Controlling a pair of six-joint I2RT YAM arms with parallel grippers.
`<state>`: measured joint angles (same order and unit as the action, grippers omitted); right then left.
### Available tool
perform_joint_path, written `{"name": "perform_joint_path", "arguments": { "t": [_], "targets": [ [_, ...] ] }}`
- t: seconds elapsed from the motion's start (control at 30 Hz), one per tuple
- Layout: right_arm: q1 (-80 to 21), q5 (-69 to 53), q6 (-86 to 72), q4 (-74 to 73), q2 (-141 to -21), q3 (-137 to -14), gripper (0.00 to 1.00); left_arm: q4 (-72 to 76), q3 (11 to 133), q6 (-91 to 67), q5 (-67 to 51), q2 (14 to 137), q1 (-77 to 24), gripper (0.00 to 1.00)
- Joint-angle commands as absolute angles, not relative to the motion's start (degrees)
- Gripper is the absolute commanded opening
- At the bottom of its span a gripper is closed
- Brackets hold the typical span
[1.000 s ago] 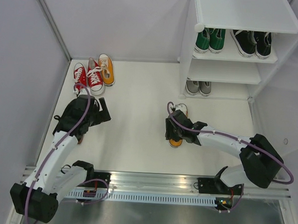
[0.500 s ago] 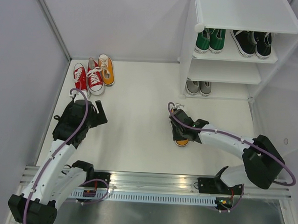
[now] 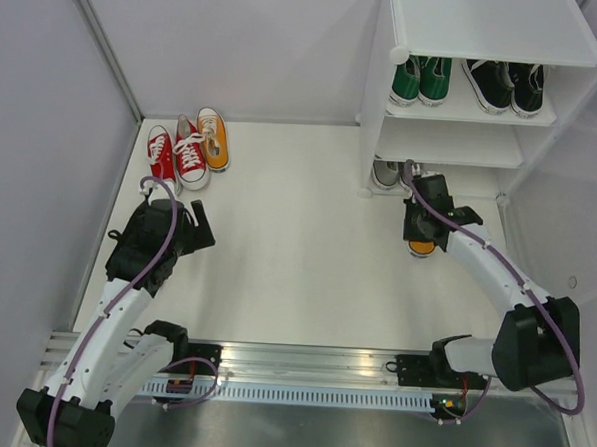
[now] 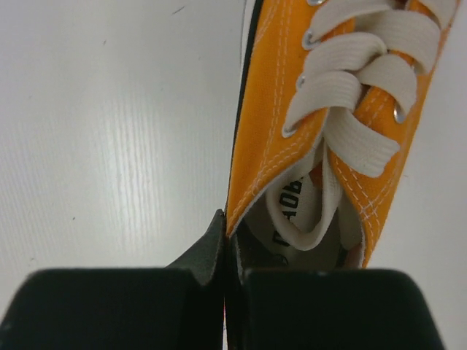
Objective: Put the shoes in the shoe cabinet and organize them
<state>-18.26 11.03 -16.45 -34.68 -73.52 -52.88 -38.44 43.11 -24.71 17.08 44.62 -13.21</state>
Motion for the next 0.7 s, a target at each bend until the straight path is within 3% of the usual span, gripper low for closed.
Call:
{"name": "perform_joint_path", "arguments": {
  "t": [0.0,0.43,0.67],
  "targets": [
    [-11.0,7.8,-8.2,-29.8,-78.3,-59.4,0.01,-36.7,43.2,-22.9,17.6,44.3,-13.0,1.00],
    [-1.3,9.0,4.7,-15.7,-97.9,-72.4,0.04,-36.5,43.2,-22.8,14.2,45.7,-13.0,1.00],
    [-0.8,13.4,1.9,-13.5,-103.0,-73.6,0.40,-36.4,43.2,-22.6,13.0,45.5,-13.0,1.00]
  ]
}}
